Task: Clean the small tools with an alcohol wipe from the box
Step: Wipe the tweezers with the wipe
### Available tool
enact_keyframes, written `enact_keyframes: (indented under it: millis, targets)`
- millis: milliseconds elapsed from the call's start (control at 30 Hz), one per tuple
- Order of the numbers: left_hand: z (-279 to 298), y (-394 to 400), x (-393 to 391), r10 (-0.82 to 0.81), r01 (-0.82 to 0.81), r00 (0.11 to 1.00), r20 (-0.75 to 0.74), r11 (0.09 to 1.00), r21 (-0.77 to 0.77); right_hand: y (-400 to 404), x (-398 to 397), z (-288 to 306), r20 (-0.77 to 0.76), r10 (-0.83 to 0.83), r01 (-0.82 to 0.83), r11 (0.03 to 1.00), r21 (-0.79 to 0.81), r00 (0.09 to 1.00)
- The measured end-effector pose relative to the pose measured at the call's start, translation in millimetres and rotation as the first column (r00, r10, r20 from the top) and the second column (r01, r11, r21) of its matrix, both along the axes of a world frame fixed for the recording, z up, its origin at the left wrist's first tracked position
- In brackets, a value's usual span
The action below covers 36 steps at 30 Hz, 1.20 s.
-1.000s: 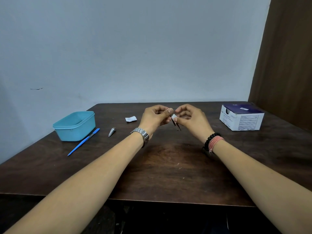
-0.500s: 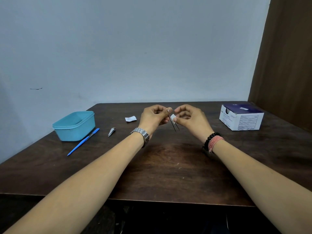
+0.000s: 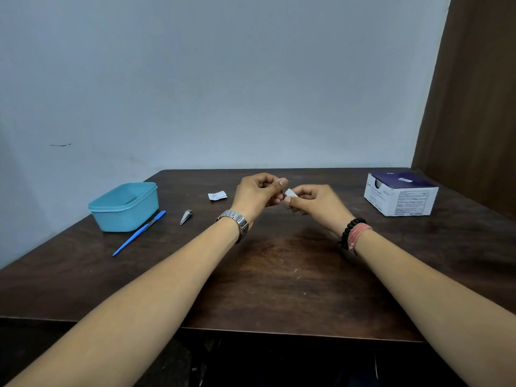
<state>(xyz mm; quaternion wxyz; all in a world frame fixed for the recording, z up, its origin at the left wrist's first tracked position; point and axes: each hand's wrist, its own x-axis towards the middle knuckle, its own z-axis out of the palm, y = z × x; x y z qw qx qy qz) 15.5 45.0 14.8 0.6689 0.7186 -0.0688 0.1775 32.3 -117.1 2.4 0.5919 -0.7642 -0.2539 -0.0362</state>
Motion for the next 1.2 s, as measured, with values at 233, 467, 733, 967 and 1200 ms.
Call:
enact_keyframes:
  millis: [233,467,733,967,1200]
  targets:
    - [0,0,0,0.013,-0.014,1.0,0.008,0.999,0.051,-1,2,-1,-0.035,-0.009,0.012,0.998,0.064,0.999]
    - [-1,0,0,-0.008,0.008,1.0,0.003,0.998,0.063,-2,2,-1,-0.029,-0.037,0.039,0.994,0.105,0.999]
    - [2,1,-1,0.084,-0.085,0.996,0.031,0.995,0.044,-2,2,0,-0.027,-0.047,0.049,0.993,0.11,0.999]
    - [2,0,-2,0.067,-0.068,0.997,0.024,0.997,0.046,-1,2,0,-0.017,-0.08,0.081,0.993,0.082,0.997]
    - [6,10,3,0.189,-0.182,0.98,0.062,0.978,-0.1,0,2,2,-0.019,-0.11,0.111,0.993,0.046,0.994]
